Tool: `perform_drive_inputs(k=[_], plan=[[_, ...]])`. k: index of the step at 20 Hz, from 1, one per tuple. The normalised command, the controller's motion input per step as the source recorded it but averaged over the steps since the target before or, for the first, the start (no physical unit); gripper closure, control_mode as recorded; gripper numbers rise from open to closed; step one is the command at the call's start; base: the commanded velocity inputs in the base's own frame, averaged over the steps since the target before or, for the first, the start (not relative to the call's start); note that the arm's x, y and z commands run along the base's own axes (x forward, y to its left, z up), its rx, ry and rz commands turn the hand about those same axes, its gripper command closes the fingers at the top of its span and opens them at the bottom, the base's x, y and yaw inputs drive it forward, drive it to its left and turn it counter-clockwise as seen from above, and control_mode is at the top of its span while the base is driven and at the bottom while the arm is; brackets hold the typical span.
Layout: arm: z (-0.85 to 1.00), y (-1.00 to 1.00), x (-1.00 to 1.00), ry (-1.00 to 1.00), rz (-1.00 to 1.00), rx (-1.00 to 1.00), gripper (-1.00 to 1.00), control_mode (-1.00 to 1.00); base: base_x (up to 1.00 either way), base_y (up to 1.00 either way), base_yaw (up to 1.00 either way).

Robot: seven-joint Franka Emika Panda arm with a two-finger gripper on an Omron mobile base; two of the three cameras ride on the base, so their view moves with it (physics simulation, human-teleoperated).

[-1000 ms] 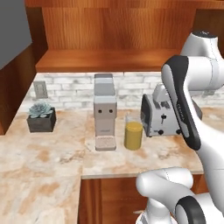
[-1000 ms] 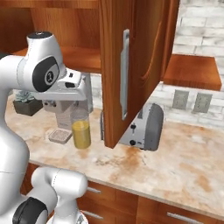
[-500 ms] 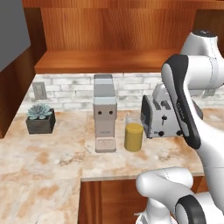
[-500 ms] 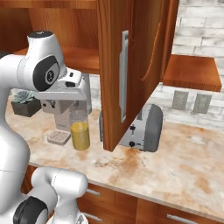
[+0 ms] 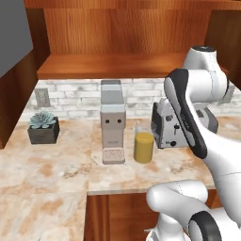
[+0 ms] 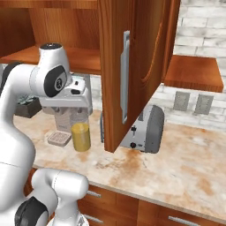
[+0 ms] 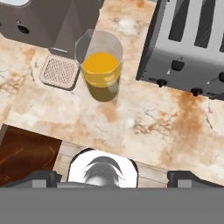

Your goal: There is a tray on the dining counter. Grab the cup, mug, and pitcher and place them on the tray. The pitcher may be placed next to the tray if it cannot fit the tray.

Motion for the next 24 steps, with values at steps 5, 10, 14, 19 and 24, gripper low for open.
perform_drive_inputs(k=[5,10,14,19,24], plan=[[-0.35,0.08,0.21,0.02,0.01,0.0,-1.0,-1.0,0.0,0.0,0.0],[-0.4,0.0,0.25,0.0,0.0,0.0,-1.0,-1.0,0.0,0.0,0.0],[-0.4,0.0,0.27,0.0,0.0,0.0,-1.0,-1.0,0.0,0.0,0.0],[-0.34,0.0,0.16,0.0,0.0,0.0,-1.0,-1.0,0.0,0.0,0.0],[-0.27,0.0,0.21,0.0,0.0,0.0,-1.0,-1.0,0.0,0.0,0.0]])
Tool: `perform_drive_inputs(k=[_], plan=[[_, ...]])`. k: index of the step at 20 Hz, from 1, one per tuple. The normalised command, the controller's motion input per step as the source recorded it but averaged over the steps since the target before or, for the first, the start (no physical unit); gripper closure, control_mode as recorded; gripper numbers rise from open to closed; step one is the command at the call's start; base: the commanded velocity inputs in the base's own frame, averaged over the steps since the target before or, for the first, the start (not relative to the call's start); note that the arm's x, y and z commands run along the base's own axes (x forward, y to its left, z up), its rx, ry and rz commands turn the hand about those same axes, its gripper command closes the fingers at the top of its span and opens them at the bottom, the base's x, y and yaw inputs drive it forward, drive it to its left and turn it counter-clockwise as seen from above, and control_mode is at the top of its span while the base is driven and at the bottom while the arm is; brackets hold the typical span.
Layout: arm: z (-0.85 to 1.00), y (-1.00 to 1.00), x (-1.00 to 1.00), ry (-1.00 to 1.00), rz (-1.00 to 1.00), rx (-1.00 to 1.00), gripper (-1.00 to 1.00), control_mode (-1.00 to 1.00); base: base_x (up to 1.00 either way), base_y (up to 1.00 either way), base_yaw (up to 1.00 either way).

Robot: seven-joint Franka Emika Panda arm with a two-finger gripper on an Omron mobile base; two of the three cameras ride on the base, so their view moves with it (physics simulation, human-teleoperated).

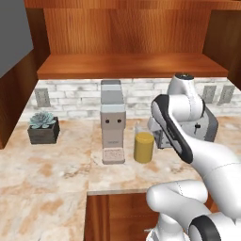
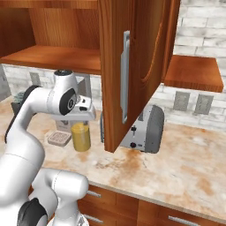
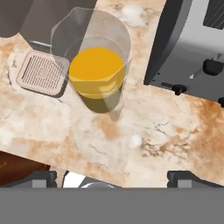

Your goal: There is a tray on the dining counter. Grab the cup, mug, and pitcher and place them on the tray. The pitcher may be placed next to the tray if it cannot fit the tray.

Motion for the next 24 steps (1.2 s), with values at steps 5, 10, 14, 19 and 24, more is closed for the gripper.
perform_drive_inputs(k=[5,10,14,19,24], plan=[[-0.21,0.0,0.17,0.0,0.0,0.0,-1.0,-1.0,0.0,0.0,0.0],[-0.09,0.0,0.06,0.0,0.0,0.0,-1.0,-1.0,0.0,0.0,0.0],[0.0,0.0,0.02,0.01,0.01,0.0,-1.0,-1.0,0.0,0.0,0.0],[-0.05,0.0,0.0,0.0,0.02,0.0,-1.0,-1.0,0.0,0.0,0.0],[-0.08,0.04,0.0,0.02,0.0,0.0,-1.0,-1.0,0.0,0.0,0.0]])
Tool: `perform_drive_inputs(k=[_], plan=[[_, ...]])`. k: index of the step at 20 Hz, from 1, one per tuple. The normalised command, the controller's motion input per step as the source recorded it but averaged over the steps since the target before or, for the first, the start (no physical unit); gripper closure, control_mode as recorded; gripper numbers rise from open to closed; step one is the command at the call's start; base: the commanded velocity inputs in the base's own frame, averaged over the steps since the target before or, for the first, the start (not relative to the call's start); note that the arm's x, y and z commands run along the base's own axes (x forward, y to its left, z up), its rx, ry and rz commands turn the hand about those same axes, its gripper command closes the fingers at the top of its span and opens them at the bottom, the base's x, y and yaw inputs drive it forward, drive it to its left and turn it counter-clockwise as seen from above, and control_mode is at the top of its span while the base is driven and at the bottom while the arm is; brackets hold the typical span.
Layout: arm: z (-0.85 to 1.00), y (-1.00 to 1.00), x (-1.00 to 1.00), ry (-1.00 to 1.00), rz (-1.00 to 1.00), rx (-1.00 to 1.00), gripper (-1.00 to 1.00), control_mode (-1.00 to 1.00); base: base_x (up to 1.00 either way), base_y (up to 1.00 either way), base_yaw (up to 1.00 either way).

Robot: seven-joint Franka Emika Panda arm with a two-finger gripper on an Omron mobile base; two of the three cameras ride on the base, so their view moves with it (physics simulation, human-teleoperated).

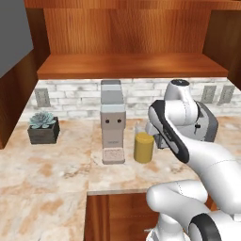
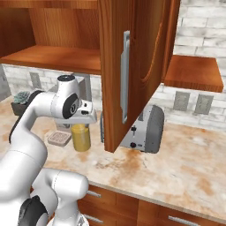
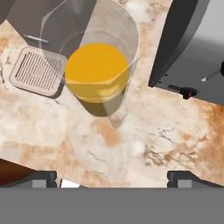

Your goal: There is a tray on the dining counter. Grab the cup, mug, and pitcher and place them on the tray. The pitcher may be placed next to the tray if it cannot fit the tray.

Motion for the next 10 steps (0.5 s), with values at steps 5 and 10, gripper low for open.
perform_drive_inputs(k=[5,10], plan=[[-0.08,0.01,0.0,0.03,0.01,0.0,-1.0,-1.0,0.0,0.0,0.0],[-0.12,0.07,0.08,0.02,0.01,0.0,-1.0,-1.0,0.0,0.0,0.0]])
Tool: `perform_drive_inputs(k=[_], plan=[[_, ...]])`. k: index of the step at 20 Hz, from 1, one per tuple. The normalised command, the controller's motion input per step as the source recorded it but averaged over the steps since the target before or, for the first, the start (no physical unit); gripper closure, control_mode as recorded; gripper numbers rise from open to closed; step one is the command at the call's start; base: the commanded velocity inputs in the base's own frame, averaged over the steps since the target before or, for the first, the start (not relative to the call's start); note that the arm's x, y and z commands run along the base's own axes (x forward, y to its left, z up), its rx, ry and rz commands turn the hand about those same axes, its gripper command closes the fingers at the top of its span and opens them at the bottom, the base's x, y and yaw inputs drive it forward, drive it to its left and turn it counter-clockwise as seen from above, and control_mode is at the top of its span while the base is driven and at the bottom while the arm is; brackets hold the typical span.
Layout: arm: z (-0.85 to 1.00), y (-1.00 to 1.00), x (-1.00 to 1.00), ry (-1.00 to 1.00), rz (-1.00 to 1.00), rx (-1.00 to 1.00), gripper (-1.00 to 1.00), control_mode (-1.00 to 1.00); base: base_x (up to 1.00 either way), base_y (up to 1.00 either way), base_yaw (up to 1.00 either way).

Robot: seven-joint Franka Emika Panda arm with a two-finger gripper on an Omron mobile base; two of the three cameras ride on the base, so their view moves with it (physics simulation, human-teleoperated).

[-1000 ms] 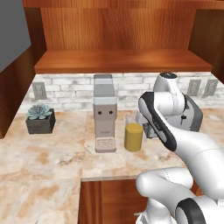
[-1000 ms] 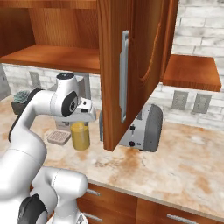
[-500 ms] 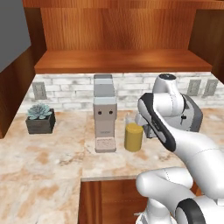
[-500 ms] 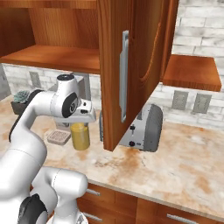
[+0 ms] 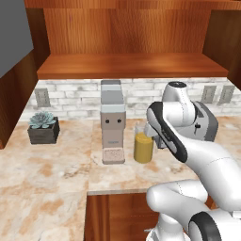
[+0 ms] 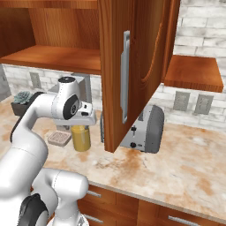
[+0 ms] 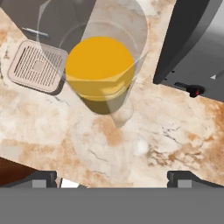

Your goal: There is a tray on the dining counter. Grab the cup, mug, and pitcher and place them on the tray. The pitcher may be placed next to the tray if it cannot fit the tray.

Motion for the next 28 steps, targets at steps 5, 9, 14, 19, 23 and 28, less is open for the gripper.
perform_drive_inputs(k=[5,9,14,19,23,28], plan=[[-0.05,0.0,0.21,0.0,0.0,0.0,-1.0,-1.0,0.0,0.0,0.0],[-0.12,0.0,0.06,0.0,0.0,0.0,-1.0,-1.0,0.0,0.0,0.0],[-0.15,0.0,0.18,0.0,0.0,0.0,-1.0,-1.0,0.0,0.0,0.0],[-0.04,0.0,0.05,0.0,0.02,0.0,-1.0,-1.0,0.0,0.0,0.0],[-0.05,0.0,0.05,0.0,0.03,0.0,-1.0,-1.0,0.0,0.0,0.0],[-0.03,0.0,0.17,0.0,0.02,0.0,-1.0,-1.0,0.0,0.0,0.0]])
